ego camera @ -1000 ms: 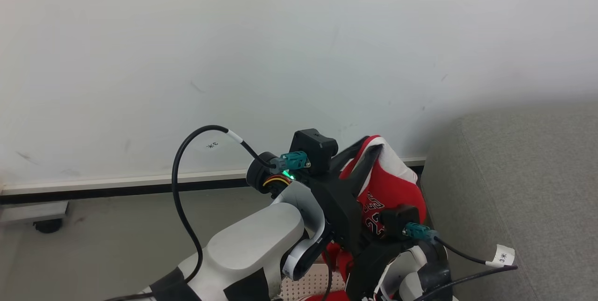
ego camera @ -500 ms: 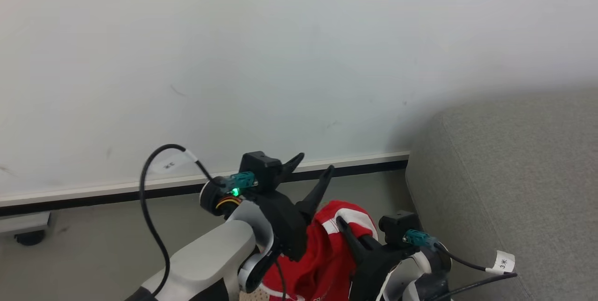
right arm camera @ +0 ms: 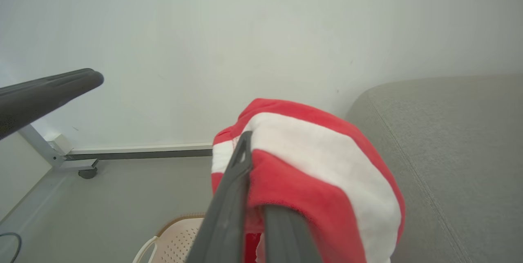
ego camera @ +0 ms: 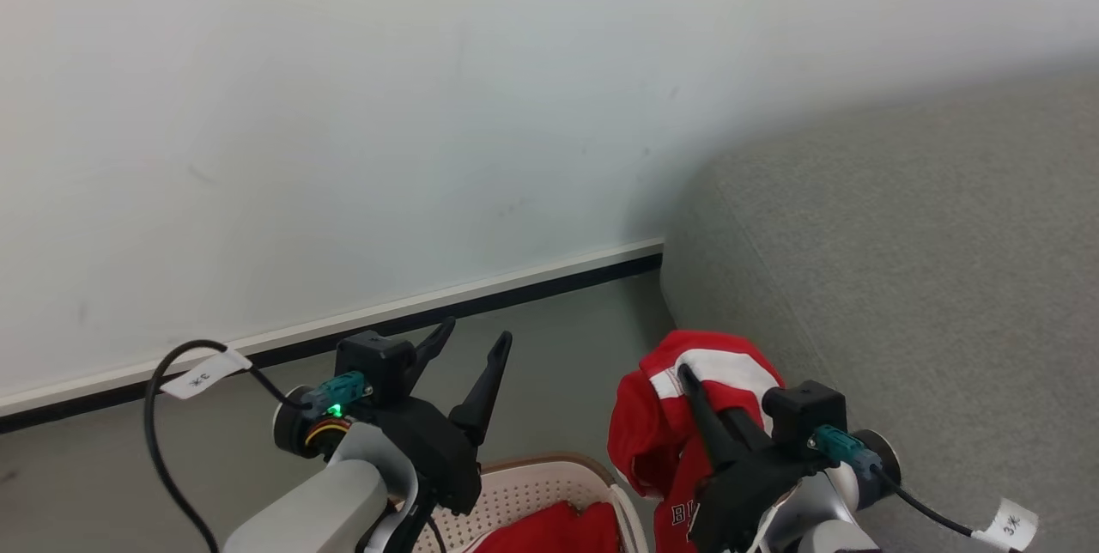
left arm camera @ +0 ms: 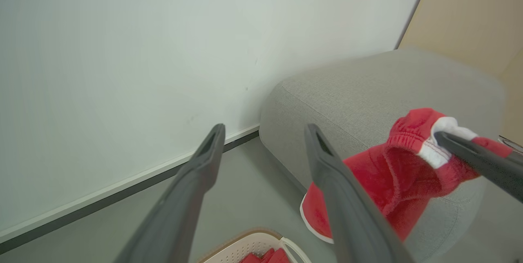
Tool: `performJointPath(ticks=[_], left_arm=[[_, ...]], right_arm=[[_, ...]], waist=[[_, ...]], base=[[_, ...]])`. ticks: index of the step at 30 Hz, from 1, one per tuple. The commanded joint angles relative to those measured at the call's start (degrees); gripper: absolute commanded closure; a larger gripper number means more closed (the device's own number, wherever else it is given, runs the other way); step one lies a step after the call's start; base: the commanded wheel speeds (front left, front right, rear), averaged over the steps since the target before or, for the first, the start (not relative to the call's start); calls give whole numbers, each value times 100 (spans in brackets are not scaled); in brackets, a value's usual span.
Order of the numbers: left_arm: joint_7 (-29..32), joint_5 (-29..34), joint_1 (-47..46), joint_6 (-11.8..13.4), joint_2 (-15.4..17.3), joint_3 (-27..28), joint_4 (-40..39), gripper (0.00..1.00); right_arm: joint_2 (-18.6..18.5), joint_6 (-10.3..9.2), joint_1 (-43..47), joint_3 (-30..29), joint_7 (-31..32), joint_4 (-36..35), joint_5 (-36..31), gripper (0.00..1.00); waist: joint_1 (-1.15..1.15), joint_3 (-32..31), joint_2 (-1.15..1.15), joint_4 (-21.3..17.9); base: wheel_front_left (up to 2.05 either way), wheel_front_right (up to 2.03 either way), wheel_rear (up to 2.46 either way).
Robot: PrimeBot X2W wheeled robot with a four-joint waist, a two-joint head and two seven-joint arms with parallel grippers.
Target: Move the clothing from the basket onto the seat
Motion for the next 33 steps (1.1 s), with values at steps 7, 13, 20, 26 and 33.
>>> performJointPath(ticks=[7, 13, 20, 26, 33], left_arm=[[-31, 290, 502, 259, 338, 294, -626, 0], [-33, 506, 714, 329, 474, 341, -962, 0], [-33, 708, 993, 225, 589, 436, -1276, 0], [-34, 836, 1203, 130, 661, 523, -1375, 0], [-34, 930, 1368, 106, 653, 626, -1359, 0]], right_arm=[[-9, 0, 659, -593, 390, -1084, -316, 100], [-4, 0, 942, -794, 550, -1522, -247, 100], [-4, 0, 1169, -829, 591, -1747, -172, 100], [-4, 0, 1272, -883, 499, -1845, -143, 100], [-4, 0, 1286, -881, 536, -1845, -175, 100]], waist=[[0, 381, 0, -1212], [0, 530, 0, -1695], [0, 711, 0, -2086], [0, 824, 0, -2134], [0, 816, 0, -2125]], base=[[0, 0, 0], [0, 0, 0], [0, 0, 0], [0, 0, 0], [0, 0, 0]])
